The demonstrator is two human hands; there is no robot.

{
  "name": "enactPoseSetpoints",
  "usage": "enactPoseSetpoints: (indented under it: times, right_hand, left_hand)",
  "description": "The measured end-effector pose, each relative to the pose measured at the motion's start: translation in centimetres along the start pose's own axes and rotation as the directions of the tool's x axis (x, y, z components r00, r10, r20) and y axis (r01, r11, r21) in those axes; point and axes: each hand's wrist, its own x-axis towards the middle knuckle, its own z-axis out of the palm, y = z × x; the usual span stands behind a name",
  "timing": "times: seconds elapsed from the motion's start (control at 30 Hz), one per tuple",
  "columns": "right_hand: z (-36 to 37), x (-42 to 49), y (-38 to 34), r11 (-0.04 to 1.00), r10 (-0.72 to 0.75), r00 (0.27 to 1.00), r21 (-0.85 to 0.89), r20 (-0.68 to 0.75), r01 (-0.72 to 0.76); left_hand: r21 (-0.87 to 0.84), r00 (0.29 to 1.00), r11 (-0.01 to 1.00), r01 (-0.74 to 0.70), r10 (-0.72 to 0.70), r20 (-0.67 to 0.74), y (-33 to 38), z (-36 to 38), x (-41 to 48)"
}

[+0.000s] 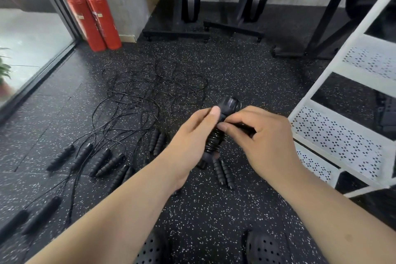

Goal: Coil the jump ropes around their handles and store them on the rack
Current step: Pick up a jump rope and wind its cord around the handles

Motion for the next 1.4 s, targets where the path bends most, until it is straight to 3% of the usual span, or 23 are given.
enactPoseSetpoints:
  times: [0.17,0.27,0.4,0.63,0.8,0.9,0.93,1.0,1.1,1.17,1.23,1.4]
  right_hand:
    - [-0.7,0.5,0.0,0.999,-0.025,0.997,-0.036,0.071,0.027]
    - [-1.6,1.0,0.1,0.998,-0.031,0.986,-0.052,0.167,0.04]
    - [-3.9,2.0,1.2,0.99,0.119,0.946,0.032,0.302,-0.135]
    - [-5.4,2.4,3.0,0.96,0.162,0.855,0.124,0.493,-0.253]
    - [-5.9,2.3,3.4,0.916,0.116,0.821,0.26,0.558,-0.306]
    - [-6.4,2.5,3.2,0.944,0.131,0.748,0.148,0.65,-0.294]
    - [-6.2,2.3,3.2,0.958,0.161,0.709,0.064,0.687,-0.28]
    - [-5.2,1.8,2.9,0.972,0.221,0.656,-0.104,0.722,-0.213]
    - [-2.7,0.8,2.6,0.937,0.259,0.67,-0.35,0.696,0.002]
    - [-1.6,0.4,2.0,0.888,0.273,0.702,-0.454,0.658,0.08]
    - [-1.3,0.3,1.5,0.869,0.253,0.748,-0.484,0.614,0.103]
    - [-1.0,0.5,1.0,0.898,0.249,0.837,-0.439,0.486,-0.013]
  left_hand:
    - [-0.021,0.999,0.999,0.037,-0.037,-0.011,-0.7,0.7,-0.3]
    - [-0.134,0.998,0.989,0.06,-0.063,-0.022,-0.4,0.9,-0.4]
    - [-0.286,0.999,0.957,0.049,-0.05,0.003,0.5,0.3,0.0]
    - [-0.322,0.954,0.947,0.012,0.086,0.287,0.3,-0.2,-0.1]
    - [-0.187,0.836,0.982,0.012,0.092,0.54,0.6,-1.9,0.1]
    - [0.157,0.782,0.981,-0.115,-0.008,0.623,1.8,-3.3,0.0]
    - [0.355,0.79,0.913,-0.203,-0.061,0.61,2.2,-3.5,-0.2]
    - [0.68,0.812,0.65,-0.339,-0.164,0.561,2.2,-3.3,-0.6]
    - [0.855,0.842,0.273,-0.441,-0.204,0.5,0.5,-1.4,-1.2]
    - [0.897,0.88,0.087,-0.434,-0.171,0.442,-1.0,-0.4,-1.2]
    - [0.936,0.931,0.034,-0.349,-0.101,0.351,-1.6,0.0,-0.9]
    - [0.981,0.985,0.093,-0.17,0.048,0.166,-1.8,-0.3,-0.2]
